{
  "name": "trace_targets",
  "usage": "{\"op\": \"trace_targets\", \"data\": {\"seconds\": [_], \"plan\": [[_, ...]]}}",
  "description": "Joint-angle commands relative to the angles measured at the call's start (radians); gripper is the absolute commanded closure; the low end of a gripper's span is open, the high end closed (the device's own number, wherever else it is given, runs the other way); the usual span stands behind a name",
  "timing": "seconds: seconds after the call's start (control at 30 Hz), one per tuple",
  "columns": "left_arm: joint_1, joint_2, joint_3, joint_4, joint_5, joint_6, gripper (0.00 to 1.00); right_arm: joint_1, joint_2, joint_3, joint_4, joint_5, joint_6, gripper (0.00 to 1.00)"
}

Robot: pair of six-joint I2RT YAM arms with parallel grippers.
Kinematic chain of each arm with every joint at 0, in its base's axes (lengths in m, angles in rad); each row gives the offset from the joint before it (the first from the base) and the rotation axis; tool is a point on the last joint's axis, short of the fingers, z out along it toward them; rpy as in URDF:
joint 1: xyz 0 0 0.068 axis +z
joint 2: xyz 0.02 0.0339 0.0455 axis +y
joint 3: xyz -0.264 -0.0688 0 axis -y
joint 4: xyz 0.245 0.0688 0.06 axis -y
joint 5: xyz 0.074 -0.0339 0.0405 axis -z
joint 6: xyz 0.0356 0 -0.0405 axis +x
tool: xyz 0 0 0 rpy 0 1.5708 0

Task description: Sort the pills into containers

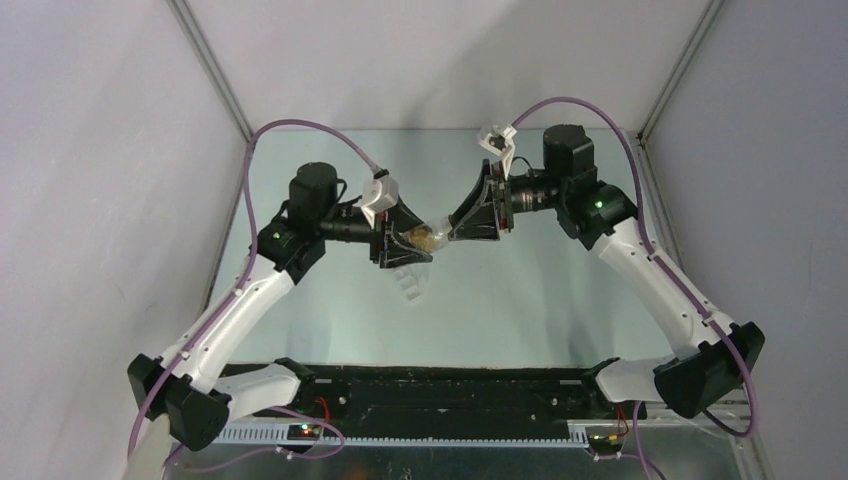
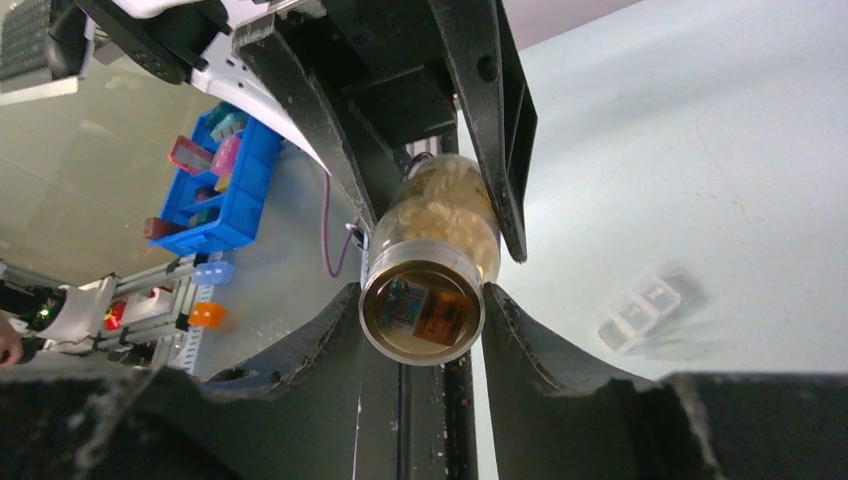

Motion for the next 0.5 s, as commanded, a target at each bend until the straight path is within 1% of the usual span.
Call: {"op": "trace_targets", "data": {"seconds": [0.0,0.03,0.07,0.1,0.2,0.3,0.33,0.37,0.4,0.43,0.47], "plan": [[-0.005,-0.026,0.047,-0.325,0.075,0.251,1.00,-0.043,0.038,0.232,-0.187,-0.009,-0.157,0.73],[-0.005,-0.026,0.059,-0.372,0.064,0.305,1.00,-0.033,0.076,0.312,-0.319,-0.004,-0.217,0.74],[-0.005,-0.026,0.064,-0.388,0.049,0.326,1.00,-0.027,0.093,0.343,-0.416,0.004,-0.264,0.74],[-0.005,-0.026,0.070,-0.408,0.042,0.351,1.00,-0.016,0.114,0.379,-0.443,0.024,-0.278,0.74],[-0.005,-0.027,0.070,-0.411,0.029,0.360,1.00,0.001,0.117,0.382,-0.476,0.054,-0.303,0.74],[-0.005,-0.023,0.069,-0.396,0.034,0.338,1.00,0.005,0.090,0.335,-0.414,0.094,-0.282,0.74],[-0.005,-0.023,0.066,-0.373,0.037,0.308,1.00,0.004,0.066,0.301,-0.348,0.126,-0.246,0.74],[-0.004,-0.023,0.063,-0.359,0.034,0.292,1.00,0.003,0.052,0.280,-0.309,0.128,-0.202,0.73],[-0.005,-0.024,0.057,-0.335,0.028,0.266,1.00,0.000,0.030,0.242,-0.232,0.132,-0.179,0.72],[-0.004,-0.029,0.052,-0.321,0.011,0.255,1.00,-0.001,0.022,0.229,-0.183,0.136,-0.141,0.72],[-0.005,-0.034,0.035,-0.284,-0.003,0.232,1.00,0.001,0.015,0.215,-0.170,0.159,-0.123,0.71]]}}
